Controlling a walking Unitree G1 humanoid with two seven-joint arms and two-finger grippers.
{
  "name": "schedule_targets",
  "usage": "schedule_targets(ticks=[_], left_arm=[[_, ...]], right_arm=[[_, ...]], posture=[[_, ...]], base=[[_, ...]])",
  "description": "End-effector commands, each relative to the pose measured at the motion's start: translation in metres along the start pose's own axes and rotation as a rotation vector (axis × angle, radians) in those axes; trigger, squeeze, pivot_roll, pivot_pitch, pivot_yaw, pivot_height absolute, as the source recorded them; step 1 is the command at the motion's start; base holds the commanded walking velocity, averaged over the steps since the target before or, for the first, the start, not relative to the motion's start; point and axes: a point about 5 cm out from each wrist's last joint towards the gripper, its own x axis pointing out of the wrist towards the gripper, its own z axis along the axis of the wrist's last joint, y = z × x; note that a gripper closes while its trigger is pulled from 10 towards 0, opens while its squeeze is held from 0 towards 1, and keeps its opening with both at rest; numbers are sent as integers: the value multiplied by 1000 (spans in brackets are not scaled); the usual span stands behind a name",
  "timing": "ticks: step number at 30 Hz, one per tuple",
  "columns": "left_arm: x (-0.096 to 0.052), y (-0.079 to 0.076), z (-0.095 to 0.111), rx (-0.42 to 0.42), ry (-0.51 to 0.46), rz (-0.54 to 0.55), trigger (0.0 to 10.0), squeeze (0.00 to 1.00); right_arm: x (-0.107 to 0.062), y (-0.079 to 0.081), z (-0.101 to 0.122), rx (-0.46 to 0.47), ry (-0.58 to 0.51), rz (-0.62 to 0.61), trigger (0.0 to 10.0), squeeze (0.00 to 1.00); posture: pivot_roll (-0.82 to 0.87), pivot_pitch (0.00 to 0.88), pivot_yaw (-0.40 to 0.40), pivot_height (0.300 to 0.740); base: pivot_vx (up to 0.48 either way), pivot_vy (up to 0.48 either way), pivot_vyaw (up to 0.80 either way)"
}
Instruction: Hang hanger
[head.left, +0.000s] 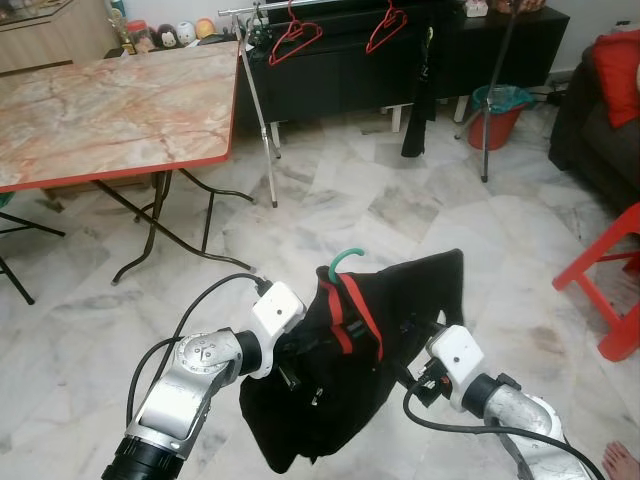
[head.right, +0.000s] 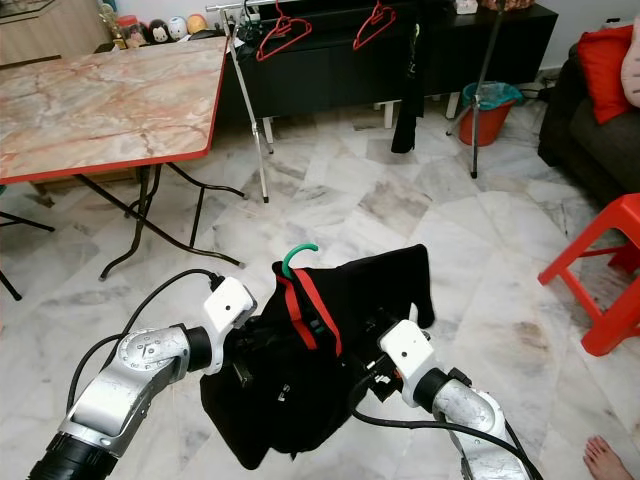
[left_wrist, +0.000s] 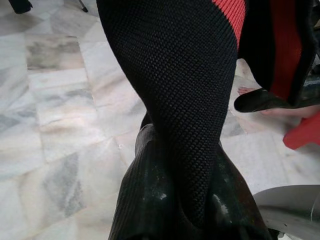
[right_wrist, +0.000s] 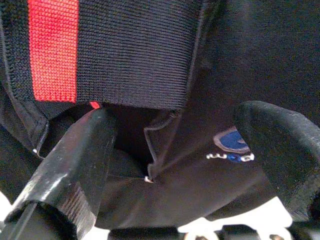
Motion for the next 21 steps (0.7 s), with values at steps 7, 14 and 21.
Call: schedule_targets(ticks=[7, 14, 21], left_arm=[[-3, -11, 18, 5, -44, -87, 10000, 0], [-5, -13, 25, 0, -69, -111, 10000, 0], [-7, -11, 23, -6, -63, -103, 10000, 0]], right_arm=[[3, 6, 1, 7, 2, 36, 10000, 0], [4, 0, -2, -16, 22, -21, 10000, 0], [5, -3, -2, -21, 24, -48, 0, 0]], posture=[[-178, 53, 82, 740], [-177, 55, 79, 740], [-175, 56, 78, 740]], base=[[0, 0, 0], [0, 0, 0], [0, 0, 0]])
